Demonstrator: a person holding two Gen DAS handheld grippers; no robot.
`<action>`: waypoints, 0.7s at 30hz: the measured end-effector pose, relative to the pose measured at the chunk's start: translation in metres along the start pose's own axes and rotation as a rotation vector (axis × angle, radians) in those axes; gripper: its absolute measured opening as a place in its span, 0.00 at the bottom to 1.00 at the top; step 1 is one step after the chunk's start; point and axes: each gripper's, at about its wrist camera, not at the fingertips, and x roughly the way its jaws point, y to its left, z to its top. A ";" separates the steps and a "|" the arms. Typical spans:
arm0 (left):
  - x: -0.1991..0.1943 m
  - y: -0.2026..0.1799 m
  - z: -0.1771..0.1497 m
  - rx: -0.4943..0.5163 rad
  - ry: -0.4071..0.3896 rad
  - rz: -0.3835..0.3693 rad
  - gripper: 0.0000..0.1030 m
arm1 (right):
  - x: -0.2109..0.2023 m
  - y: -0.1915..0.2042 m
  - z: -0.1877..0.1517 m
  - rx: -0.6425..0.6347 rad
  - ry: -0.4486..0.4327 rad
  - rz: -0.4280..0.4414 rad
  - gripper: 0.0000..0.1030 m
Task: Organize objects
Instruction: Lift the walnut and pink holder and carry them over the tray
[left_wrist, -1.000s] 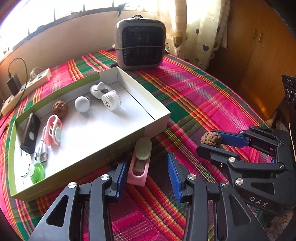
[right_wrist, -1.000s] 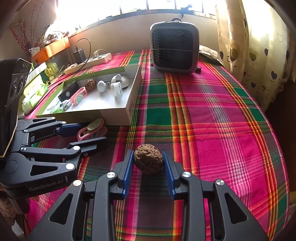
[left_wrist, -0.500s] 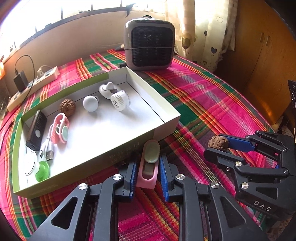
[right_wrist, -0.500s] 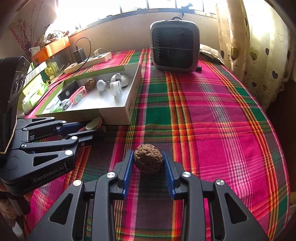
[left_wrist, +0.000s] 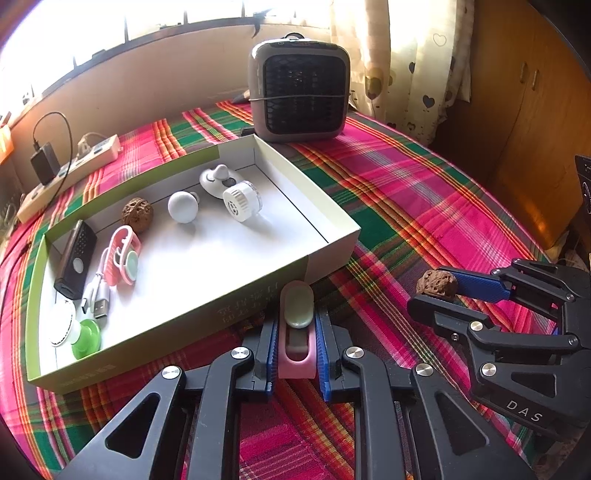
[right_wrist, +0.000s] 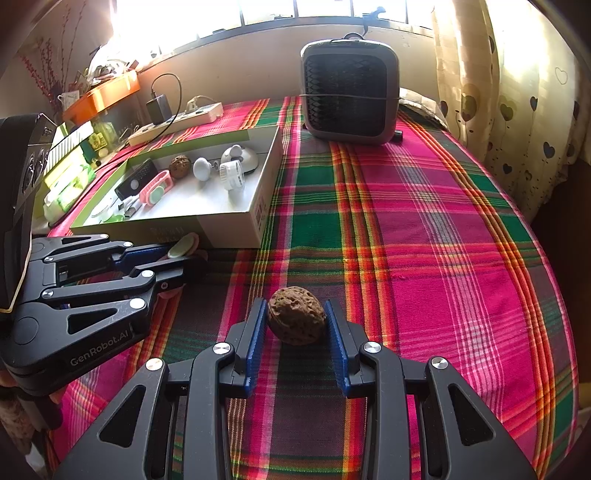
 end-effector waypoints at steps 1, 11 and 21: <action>0.000 0.000 0.000 -0.002 0.000 0.000 0.15 | 0.000 0.000 0.000 0.000 0.000 0.000 0.32; -0.002 -0.001 -0.003 -0.008 -0.005 0.007 0.15 | 0.001 0.000 -0.001 -0.004 0.000 -0.007 0.32; -0.008 -0.001 -0.005 -0.016 -0.022 0.012 0.15 | 0.000 0.002 0.000 -0.006 0.000 -0.012 0.32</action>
